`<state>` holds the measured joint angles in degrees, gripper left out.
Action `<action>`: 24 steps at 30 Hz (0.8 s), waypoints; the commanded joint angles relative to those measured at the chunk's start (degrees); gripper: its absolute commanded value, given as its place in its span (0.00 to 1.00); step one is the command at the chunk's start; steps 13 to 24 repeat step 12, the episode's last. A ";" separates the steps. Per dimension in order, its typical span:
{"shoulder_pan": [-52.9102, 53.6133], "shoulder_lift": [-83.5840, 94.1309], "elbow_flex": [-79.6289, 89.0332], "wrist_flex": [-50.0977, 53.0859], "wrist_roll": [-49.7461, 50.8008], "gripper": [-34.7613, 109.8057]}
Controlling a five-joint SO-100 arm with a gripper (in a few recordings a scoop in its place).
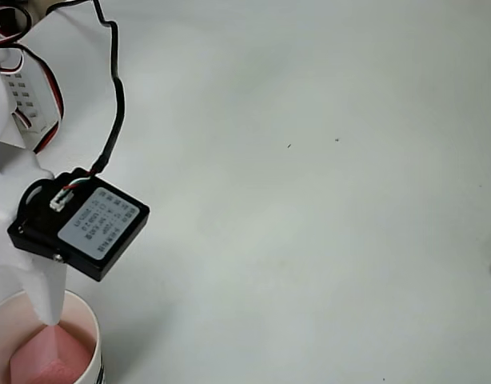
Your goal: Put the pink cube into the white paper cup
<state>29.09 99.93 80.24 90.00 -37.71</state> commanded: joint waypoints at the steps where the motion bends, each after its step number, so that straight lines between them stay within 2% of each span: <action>1: -0.97 6.06 -4.83 0.09 -0.62 0.55; 12: -3.78 10.46 2.55 -1.14 0.53 0.54; 24: -3.78 10.46 2.55 -1.14 0.53 0.54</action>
